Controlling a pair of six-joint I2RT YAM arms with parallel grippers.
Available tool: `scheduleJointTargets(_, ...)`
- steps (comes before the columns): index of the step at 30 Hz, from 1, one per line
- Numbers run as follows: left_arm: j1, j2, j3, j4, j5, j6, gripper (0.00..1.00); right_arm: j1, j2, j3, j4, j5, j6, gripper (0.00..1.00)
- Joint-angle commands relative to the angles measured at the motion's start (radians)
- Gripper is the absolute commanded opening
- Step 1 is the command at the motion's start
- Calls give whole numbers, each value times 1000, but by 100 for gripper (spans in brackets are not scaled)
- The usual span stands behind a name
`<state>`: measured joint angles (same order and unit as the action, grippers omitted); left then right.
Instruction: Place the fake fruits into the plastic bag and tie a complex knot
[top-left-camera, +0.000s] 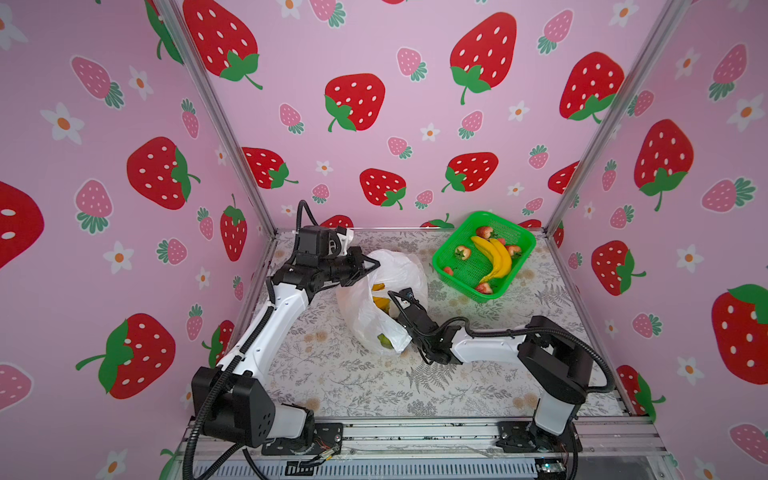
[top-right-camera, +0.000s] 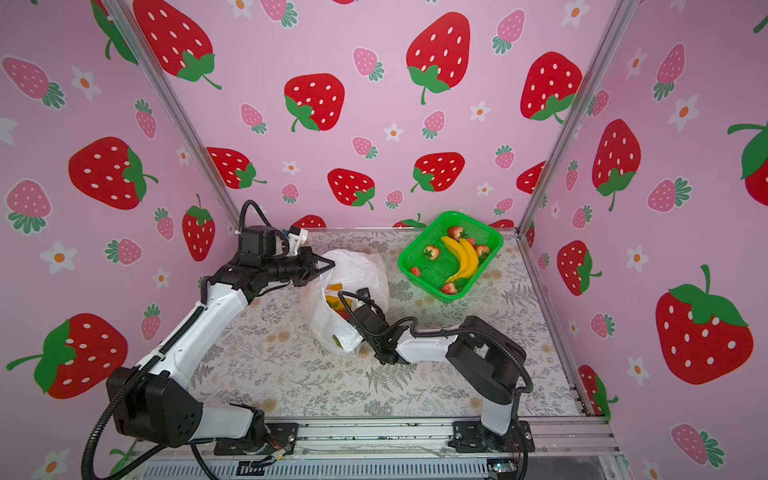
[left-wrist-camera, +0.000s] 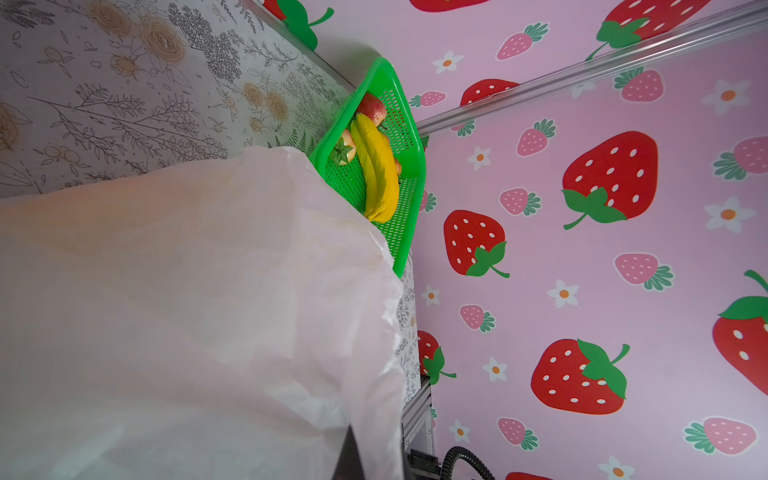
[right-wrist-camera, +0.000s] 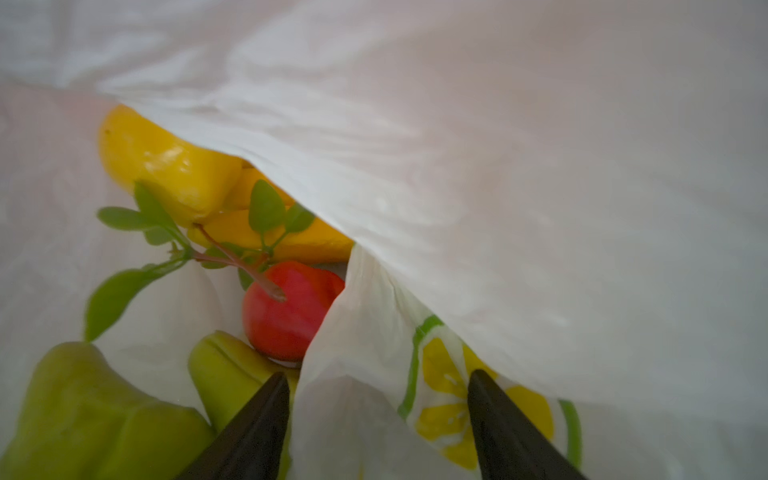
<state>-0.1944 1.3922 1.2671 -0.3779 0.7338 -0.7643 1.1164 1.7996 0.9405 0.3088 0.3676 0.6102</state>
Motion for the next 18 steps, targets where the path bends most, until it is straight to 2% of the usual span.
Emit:
scheduleJointTargets(1,4,2,-5,3,8,8,0,-11,-34,-48,-17,25,26,63)
scheduleJointTargets(5,4,7,-5,4,9,6,0,-23,-57,-83,-13,19,29,51)
scheduleJointTargets(13,4,11,-5,1,4,10,0,-30,-103,-116,-7,-6,19,18)
scheduleJointTargets(15,5,11,-4,-2,2,13,0,-31,-142,-129,-11,-6,13,9)
scheduleJointTargets(18,10,8,0,-8,0,19,0,-35,-227,-149,-18,-1,1,2)
